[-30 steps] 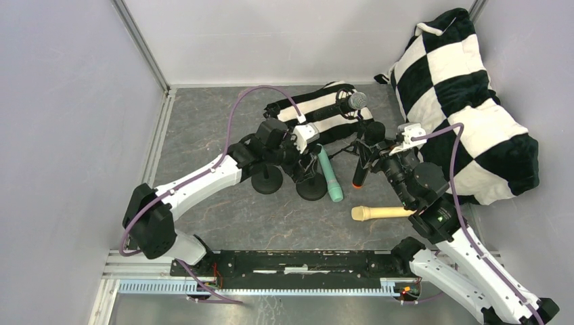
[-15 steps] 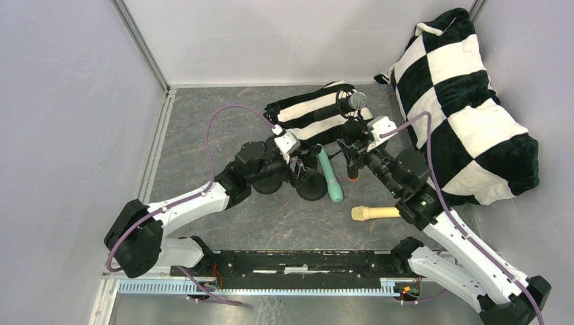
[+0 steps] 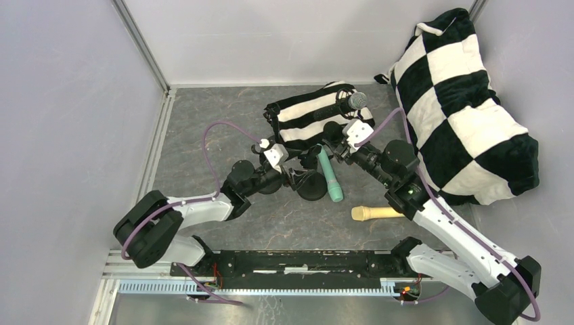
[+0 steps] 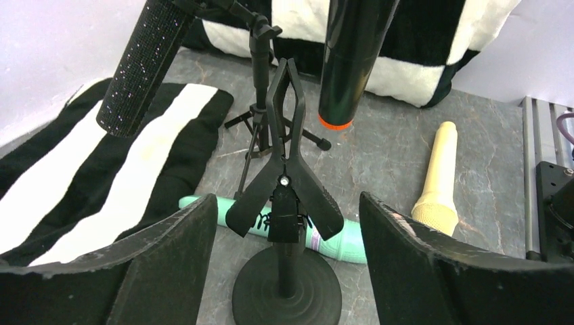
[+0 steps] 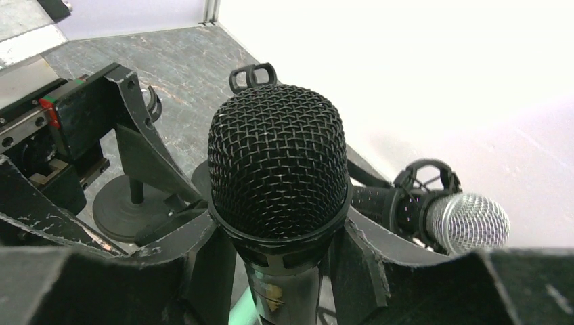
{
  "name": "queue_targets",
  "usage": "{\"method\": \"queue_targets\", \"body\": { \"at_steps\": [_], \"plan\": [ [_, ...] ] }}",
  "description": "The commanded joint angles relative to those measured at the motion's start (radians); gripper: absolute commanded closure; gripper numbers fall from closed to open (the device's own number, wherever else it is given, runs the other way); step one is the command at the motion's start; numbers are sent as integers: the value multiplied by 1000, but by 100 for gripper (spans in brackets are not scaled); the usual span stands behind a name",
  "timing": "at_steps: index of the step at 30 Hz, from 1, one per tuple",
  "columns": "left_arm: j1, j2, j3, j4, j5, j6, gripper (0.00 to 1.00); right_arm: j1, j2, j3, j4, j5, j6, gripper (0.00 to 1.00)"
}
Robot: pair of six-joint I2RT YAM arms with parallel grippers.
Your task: Attach the microphones to the stand
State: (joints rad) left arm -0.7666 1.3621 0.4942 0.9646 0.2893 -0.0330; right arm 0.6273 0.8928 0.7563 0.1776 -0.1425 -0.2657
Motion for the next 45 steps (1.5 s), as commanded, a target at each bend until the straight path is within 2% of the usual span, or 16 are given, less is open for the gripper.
{"method": "queue_targets", "body": {
  "at_steps": [1,5,17,20,24,25,28,33,34,36,37,45],
  "plan": [
    [-5,39,-18,238,-36,-48,20,0,36,97,96,-101,-95,100],
    [-5,68,-9,260,-43,-83,14,1,82,145,71,-161,-152,100],
    [-5,88,-13,260,-19,-74,13,33,217,287,-88,-176,-281,100],
    [-5,104,-6,262,-15,-68,13,50,232,298,-105,-154,-286,100],
    [-5,115,0,261,-16,-60,18,74,246,303,-120,-128,-295,100],
    [-5,115,3,257,-15,-58,21,81,249,304,-122,-123,-297,100],
    [-5,117,28,216,-10,-58,41,90,250,302,-127,-106,-299,100],
    [-5,117,62,154,20,-56,63,98,253,292,-129,-83,-309,100],
    [-5,117,68,145,27,-54,70,97,254,290,-129,-79,-310,100],
    [-5,120,74,131,35,-52,93,97,256,287,-123,-75,-311,100],
    [-5,120,73,133,32,-55,97,98,258,284,-121,-75,-314,100],
    [-5,116,73,134,24,-55,98,97,273,242,-152,-123,-303,100]
  ]
}}
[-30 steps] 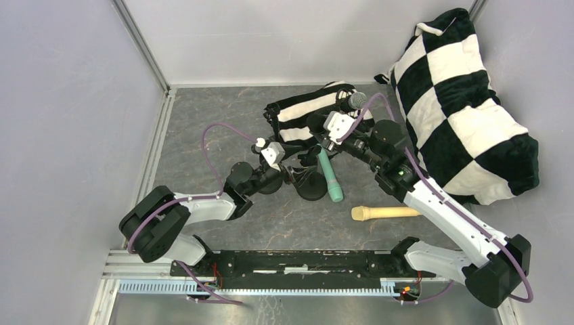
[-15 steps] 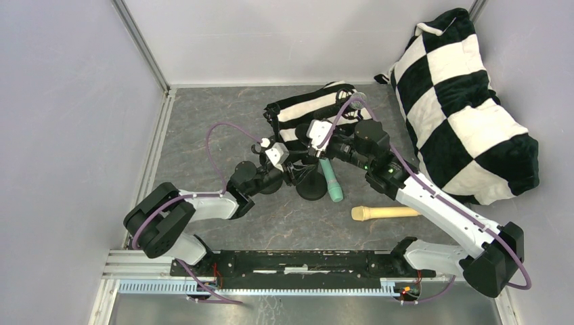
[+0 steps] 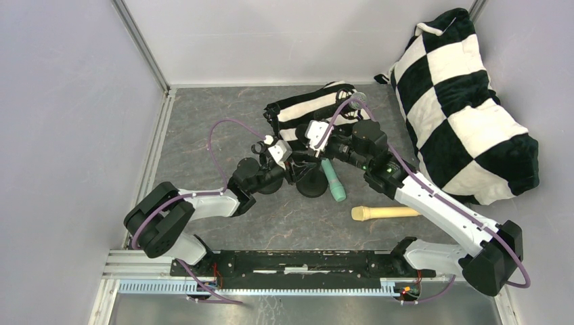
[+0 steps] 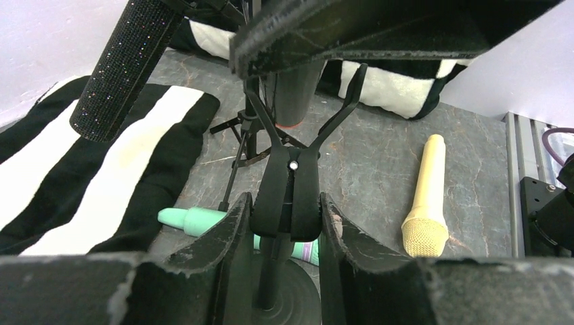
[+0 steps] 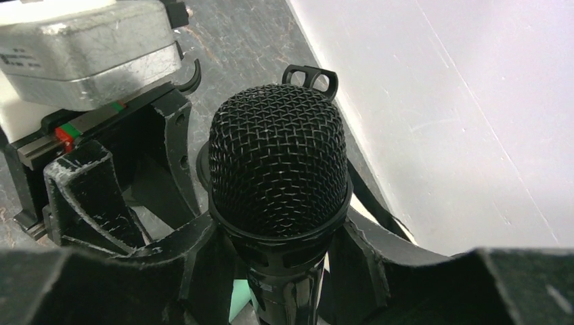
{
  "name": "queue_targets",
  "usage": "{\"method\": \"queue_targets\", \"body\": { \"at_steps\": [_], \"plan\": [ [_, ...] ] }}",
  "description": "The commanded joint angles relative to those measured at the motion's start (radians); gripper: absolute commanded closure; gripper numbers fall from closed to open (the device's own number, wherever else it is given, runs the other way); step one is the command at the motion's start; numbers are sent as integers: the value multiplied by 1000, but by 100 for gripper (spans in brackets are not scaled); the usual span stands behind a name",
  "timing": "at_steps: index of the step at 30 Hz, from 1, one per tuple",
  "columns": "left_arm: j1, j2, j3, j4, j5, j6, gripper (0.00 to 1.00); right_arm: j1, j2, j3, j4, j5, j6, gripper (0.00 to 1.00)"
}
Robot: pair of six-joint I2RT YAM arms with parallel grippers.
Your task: Attach the microphones to the stand
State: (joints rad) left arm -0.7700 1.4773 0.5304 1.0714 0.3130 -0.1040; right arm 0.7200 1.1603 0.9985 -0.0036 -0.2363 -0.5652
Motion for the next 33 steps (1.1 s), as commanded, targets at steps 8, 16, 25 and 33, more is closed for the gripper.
{"method": "queue_targets", "body": {
  "at_steps": [8,16,25,33],
  "plan": [
    [-2,2,37,20,-3,19,98,5,1,-67,6,-73,10,100],
    [-2,8,42,18,-6,13,88,9,-4,-122,-36,-101,36,100],
    [-2,5,44,24,-17,-2,28,8,-32,-124,-4,-60,48,97],
    [-2,-41,49,-42,21,-14,0,8,-35,-69,59,-34,77,53]
  ]
}}
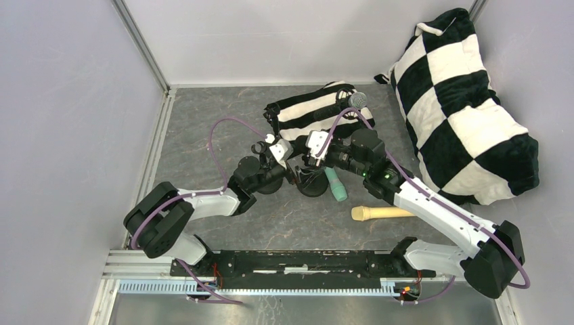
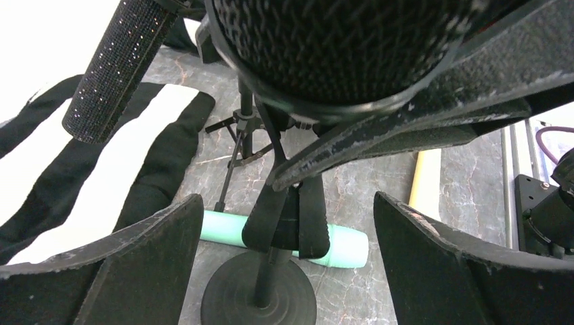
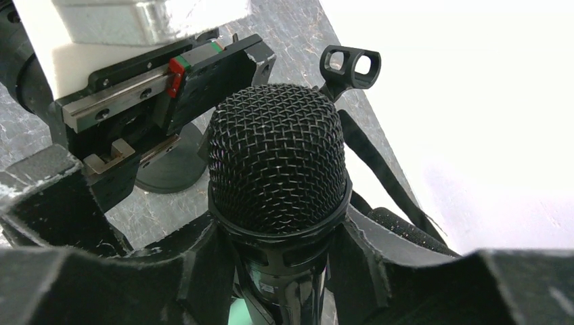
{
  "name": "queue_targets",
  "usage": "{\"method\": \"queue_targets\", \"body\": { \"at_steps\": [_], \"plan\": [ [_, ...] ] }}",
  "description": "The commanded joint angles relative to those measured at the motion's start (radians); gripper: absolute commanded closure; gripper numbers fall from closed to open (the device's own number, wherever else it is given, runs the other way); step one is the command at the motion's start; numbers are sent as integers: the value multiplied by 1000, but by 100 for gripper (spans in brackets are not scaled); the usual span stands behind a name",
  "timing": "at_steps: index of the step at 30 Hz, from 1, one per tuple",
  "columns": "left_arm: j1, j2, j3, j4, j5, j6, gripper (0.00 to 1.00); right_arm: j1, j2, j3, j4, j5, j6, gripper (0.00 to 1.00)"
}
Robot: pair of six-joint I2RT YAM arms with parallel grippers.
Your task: Attach the microphones to the stand
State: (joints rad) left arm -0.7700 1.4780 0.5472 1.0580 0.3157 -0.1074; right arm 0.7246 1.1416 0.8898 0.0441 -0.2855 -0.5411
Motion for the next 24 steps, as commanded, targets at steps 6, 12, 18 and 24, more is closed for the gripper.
{"method": "queue_targets", "body": {
  "at_steps": [6,12,18,24],
  "plan": [
    [-7,-119,66,-256,54,8,0,4,-47,106,54,17,139,24],
    [-8,-212,37,-357,39,-19,0,4,-114,88,46,20,171,6],
    [-9,-317,22,-503,-30,-40,0,3,-280,-47,93,151,212,7],
    [-9,-384,29,-652,-87,-103,0,4,-453,-225,144,342,280,11]
  ]
}}
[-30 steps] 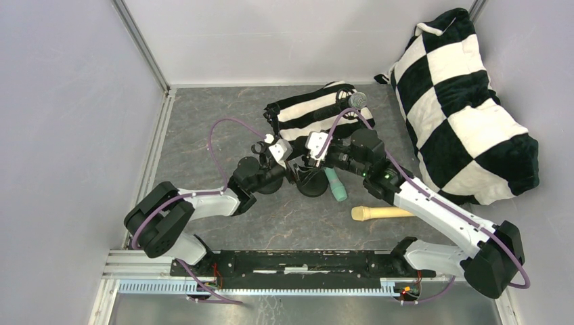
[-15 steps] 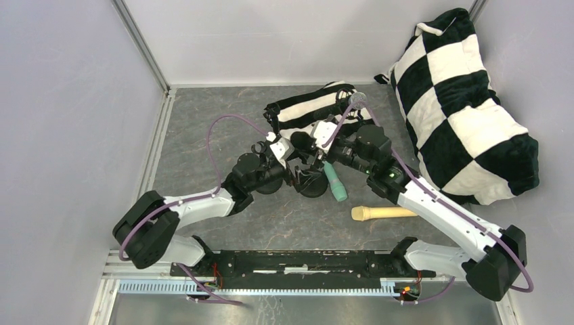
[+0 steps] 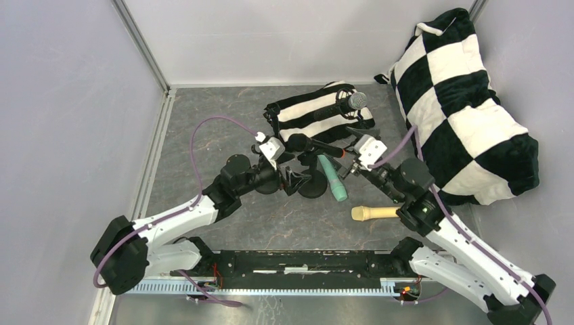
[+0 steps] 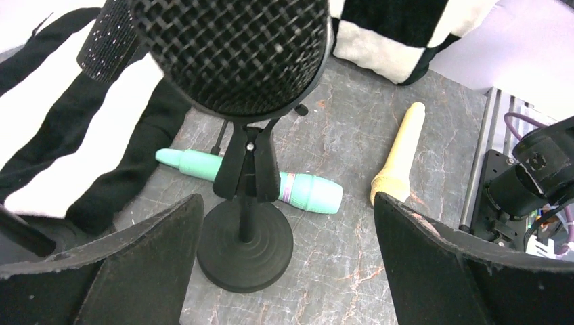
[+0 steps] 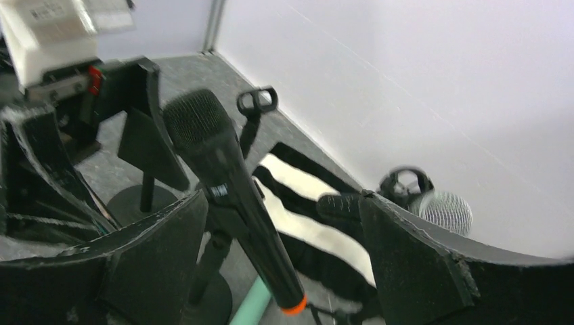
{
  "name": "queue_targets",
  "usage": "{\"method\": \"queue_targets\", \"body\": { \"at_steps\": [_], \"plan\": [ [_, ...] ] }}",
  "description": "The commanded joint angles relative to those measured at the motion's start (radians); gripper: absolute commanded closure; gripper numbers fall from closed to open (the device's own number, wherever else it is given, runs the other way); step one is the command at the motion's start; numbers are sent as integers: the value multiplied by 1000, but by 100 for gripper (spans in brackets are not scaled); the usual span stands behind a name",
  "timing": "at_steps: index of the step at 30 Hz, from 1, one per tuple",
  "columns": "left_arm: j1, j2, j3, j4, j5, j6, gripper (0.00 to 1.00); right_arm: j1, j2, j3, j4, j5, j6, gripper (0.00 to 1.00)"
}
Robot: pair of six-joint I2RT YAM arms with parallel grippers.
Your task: Attach the microphones to the stand
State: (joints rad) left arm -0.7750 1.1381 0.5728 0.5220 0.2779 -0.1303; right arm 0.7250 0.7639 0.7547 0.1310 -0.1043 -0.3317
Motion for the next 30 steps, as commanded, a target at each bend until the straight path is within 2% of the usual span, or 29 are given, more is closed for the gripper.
{"method": "queue_targets", "body": {
  "at_steps": [1,6,9,14,20,30],
  "plan": [
    [-4,-58,-3,-131,-51,-99,0,3,-95,-112,55,177,86,12],
    [-4,-176,-45,-214,-92,-180,0,3,-157,-239,60,196,194,16],
    [-3,-219,-17,-330,-239,-227,0,3,-171,-316,111,203,269,20],
    [-3,-216,53,-490,-368,-228,0,15,-159,-472,266,195,392,22],
    [-1,-200,110,-604,-457,-210,0,56,-32,-549,466,228,437,24],
    [-1,-289,113,-652,-534,-124,0,62,276,-490,710,205,437,26]
  ]
}}
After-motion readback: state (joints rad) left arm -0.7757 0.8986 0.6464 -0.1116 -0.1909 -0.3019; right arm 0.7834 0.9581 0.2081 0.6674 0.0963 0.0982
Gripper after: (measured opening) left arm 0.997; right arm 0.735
